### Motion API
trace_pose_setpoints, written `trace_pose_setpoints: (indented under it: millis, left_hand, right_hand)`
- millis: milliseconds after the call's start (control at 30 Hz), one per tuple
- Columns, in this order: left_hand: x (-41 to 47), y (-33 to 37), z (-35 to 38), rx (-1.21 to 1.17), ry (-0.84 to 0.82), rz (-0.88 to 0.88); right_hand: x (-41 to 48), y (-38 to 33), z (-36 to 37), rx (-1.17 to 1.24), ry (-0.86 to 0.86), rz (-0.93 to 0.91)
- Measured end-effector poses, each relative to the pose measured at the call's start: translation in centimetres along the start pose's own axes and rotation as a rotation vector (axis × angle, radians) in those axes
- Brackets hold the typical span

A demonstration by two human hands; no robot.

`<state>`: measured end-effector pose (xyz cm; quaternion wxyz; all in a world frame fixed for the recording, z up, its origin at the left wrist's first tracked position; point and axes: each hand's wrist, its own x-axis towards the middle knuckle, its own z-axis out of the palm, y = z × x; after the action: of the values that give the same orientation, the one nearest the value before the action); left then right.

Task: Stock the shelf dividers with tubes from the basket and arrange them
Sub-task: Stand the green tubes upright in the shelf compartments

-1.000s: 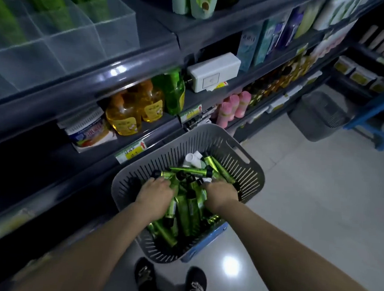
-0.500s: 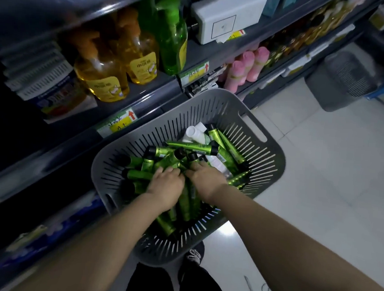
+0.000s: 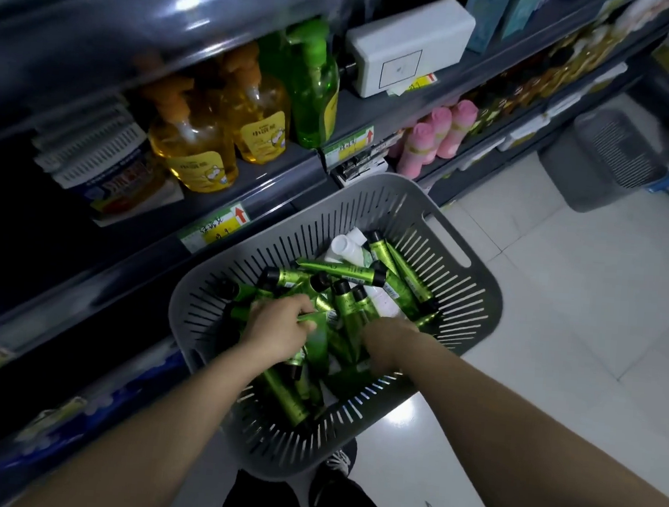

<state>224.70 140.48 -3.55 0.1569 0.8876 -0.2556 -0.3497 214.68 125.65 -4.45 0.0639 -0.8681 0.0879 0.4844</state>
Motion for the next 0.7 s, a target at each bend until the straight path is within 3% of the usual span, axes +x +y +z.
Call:
trace_pose_setpoints:
  millis: [200, 300, 367, 533, 700]
  left_hand:
    - [-1.4, -0.4, -5.4, -0.319, 0.09, 0.058]
    - [-2.4, -0.9, -8.3, -0.331, 0.114, 0.076]
    - [-3.1, -1.2, -10.0, -0.385, 0.166, 0.09]
    - [-6.1, -1.4, -14.1, -0.515, 0.317, 0.103]
    - [-10.3, -0.8, -17.9, -0.562, 0.441, 0.149]
  right_hand:
    - [-2.3, 1.8, -0.7, 0.345, 0.072, 0.06]
    - [-3.7, 2.6, -1.9, 0.628, 0.084, 0.076]
    - [-4.3, 2.8, -2.9, 0.81, 0.06, 0.021]
    - [-6.4, 1.8, -6.2, 1.009, 0.131, -0.067]
    - [-9.1, -0.5, -10.1, 1.367, 0.073, -0.28]
